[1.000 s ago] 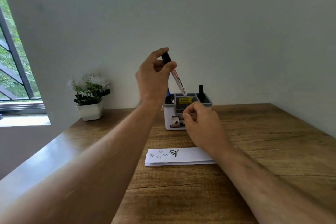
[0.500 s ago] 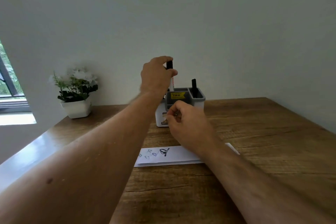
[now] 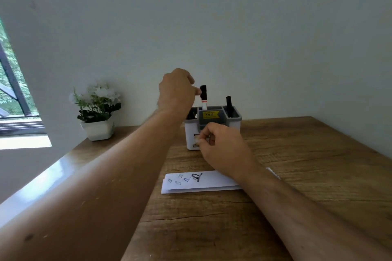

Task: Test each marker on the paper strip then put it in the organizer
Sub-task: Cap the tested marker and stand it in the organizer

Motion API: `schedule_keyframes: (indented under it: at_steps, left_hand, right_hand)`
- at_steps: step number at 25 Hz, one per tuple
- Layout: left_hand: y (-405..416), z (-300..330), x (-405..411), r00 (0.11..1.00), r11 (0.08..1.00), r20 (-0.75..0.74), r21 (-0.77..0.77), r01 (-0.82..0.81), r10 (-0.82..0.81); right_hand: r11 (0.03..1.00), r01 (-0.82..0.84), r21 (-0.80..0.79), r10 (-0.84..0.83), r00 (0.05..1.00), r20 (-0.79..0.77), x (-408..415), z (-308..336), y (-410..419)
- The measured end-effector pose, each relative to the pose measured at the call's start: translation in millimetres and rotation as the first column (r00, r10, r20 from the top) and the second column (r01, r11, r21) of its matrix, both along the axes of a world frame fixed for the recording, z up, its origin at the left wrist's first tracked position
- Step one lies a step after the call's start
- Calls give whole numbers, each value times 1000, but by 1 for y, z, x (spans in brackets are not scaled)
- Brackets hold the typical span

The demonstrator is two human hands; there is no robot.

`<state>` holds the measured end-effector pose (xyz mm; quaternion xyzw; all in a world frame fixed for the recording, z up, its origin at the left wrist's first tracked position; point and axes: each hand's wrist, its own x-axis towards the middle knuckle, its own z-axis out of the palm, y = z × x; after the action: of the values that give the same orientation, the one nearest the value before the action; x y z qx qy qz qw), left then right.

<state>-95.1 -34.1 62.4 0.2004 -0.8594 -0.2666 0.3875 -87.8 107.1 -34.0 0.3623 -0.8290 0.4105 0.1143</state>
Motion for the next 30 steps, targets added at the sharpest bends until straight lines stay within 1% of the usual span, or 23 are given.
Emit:
schedule_keyframes:
  at_steps: [3, 6, 12, 16, 18, 20, 24, 26, 30]
  left_hand:
    - [-6, 9, 32, 990, 998, 132, 30, -56, 52]
    - [-15, 2, 62, 951, 992, 281, -30, -125, 128]
    - [-29, -48, 91, 908, 969, 349, -168, -183, 232]
    - [-57, -61, 93, 880, 936, 355, -270, -227, 315]
    - [-67, -64, 94, 861, 934, 385, -261, -245, 333]
    - [-68, -65, 94, 824, 940, 460, -237, -244, 330]
    - [-55, -62, 93, 759, 963, 594, -176, -202, 267]
    - [-47, -61, 94, 739, 963, 619, -188, -191, 267]
    - [-41, -61, 95, 728, 963, 631, -192, -188, 267]
  right_hand:
    - [1000, -14, 15, 14, 1000, 11, 6, 4, 2]
    - [999, -21, 25, 21, 1000, 8, 12, 6, 5]
    - [998, -63, 19, 63, 998, 8, 19, 8, 13]
    - [998, -61, 26, 61, 998, -27, 16, 9, 14]
    - [998, -57, 31, 58, 997, -46, 14, 10, 14]
    - [998, -58, 39, 60, 997, -45, 12, 9, 13]
    - [997, -62, 56, 64, 997, -40, 11, 7, 11]
    - [996, -69, 61, 72, 996, -46, 11, 6, 10]
    - [995, -76, 63, 78, 996, -35, 12, 8, 10]
